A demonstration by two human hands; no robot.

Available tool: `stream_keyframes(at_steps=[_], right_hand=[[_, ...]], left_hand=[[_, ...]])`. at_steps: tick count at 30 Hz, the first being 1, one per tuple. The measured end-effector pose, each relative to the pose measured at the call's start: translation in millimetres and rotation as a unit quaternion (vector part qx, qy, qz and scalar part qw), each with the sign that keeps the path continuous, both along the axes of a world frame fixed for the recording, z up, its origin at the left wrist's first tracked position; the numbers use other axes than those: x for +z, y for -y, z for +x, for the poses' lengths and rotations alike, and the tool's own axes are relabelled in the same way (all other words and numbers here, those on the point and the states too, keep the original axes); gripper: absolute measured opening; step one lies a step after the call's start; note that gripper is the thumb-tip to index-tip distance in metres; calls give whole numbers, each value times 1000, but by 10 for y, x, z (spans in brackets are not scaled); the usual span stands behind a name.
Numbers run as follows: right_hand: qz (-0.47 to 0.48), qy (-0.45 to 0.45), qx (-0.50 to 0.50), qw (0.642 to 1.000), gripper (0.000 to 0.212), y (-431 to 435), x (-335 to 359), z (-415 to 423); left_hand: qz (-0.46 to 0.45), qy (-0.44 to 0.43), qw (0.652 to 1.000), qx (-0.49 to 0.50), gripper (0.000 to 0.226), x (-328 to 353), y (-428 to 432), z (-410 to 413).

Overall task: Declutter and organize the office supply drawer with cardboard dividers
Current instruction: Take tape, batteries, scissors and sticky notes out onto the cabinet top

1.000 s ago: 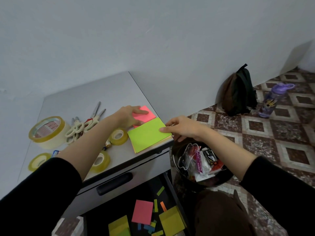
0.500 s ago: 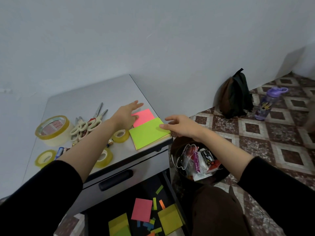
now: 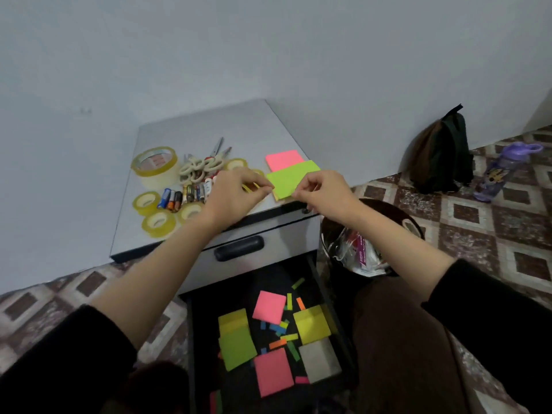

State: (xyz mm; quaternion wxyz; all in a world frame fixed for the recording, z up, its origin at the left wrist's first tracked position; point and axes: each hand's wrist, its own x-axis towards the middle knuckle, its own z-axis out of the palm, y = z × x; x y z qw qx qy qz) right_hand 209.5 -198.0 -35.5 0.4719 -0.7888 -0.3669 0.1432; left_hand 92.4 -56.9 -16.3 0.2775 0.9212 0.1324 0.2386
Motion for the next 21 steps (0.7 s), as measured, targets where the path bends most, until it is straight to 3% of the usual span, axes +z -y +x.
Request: stream_keyframes(at_steps=[3, 8, 13, 21], right_hand=[[-28, -28, 33, 999, 26, -44, -288, -262], [-112, -75, 88, 987, 31, -83, -881, -608], [-236, -35, 129, 962, 10, -90, -1499, -706], [-499, 67, 147, 852, 26, -36, -2184, -691]], left_hand=[[-19, -7, 1000, 2, 6, -280, 153, -388], [-107, -113, 987, 40, 8, -1016, 210, -1008], [-154, -244, 951, 113, 13, -1680, 103, -1477], [-234, -377, 881, 166, 21, -2325, -8, -1795]])
